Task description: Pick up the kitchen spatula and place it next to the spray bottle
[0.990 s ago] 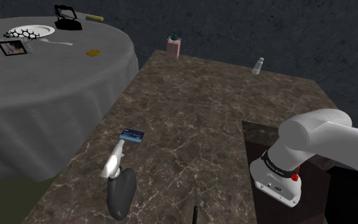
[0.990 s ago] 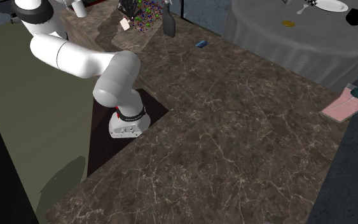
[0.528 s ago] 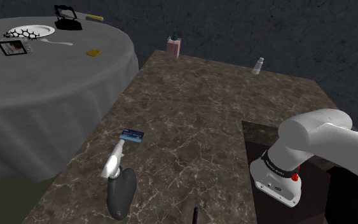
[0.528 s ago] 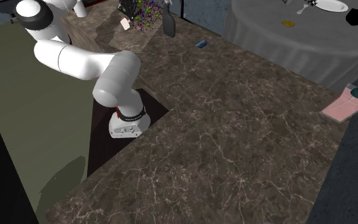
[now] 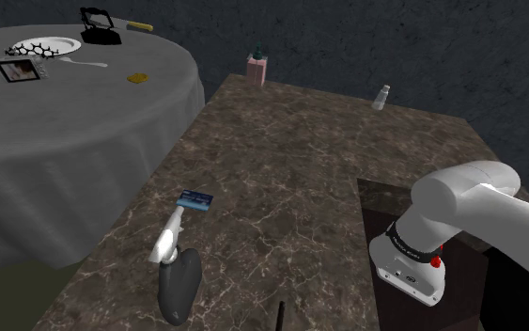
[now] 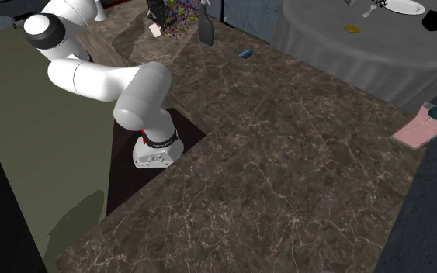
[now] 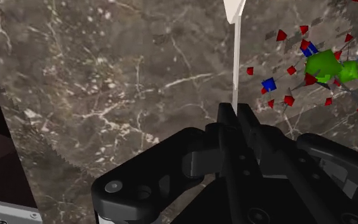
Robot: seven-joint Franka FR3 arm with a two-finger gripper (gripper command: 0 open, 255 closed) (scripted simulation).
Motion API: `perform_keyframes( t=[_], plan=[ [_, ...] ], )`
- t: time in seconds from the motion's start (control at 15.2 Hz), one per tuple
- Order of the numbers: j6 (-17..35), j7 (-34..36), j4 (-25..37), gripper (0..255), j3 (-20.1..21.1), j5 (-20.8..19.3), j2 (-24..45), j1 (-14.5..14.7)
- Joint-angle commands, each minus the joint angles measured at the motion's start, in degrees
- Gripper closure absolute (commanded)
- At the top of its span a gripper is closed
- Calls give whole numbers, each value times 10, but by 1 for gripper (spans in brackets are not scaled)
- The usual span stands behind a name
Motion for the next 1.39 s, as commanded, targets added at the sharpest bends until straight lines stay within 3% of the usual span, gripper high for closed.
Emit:
perform_keyframes(
  t=[0.0, 0.13, 0.2, 0.33, 0.4, 0.46, 0.53, 0.79, 1.32],
  plan=[
    [-6, 2, 6, 255, 74, 27, -10, -8],
    [-12, 1, 6, 255, 69, 33, -18, -10],
    [-10, 6, 17, 0, 74, 37, -18, -17],
    [-13, -17, -30, 0, 64, 28, -24, 8],
    [-6, -25, -25, 0, 72, 33, -23, -7],
    [-16, -16, -24, 0, 59, 24, -20, 4],
    [-24, -1, 7, 0, 62, 43, -32, -13],
    [-51, 7, 45, 0, 26, 0, 9, -27],
    [-27, 14, 43, 0, 43, -22, 37, -18]
  ],
)
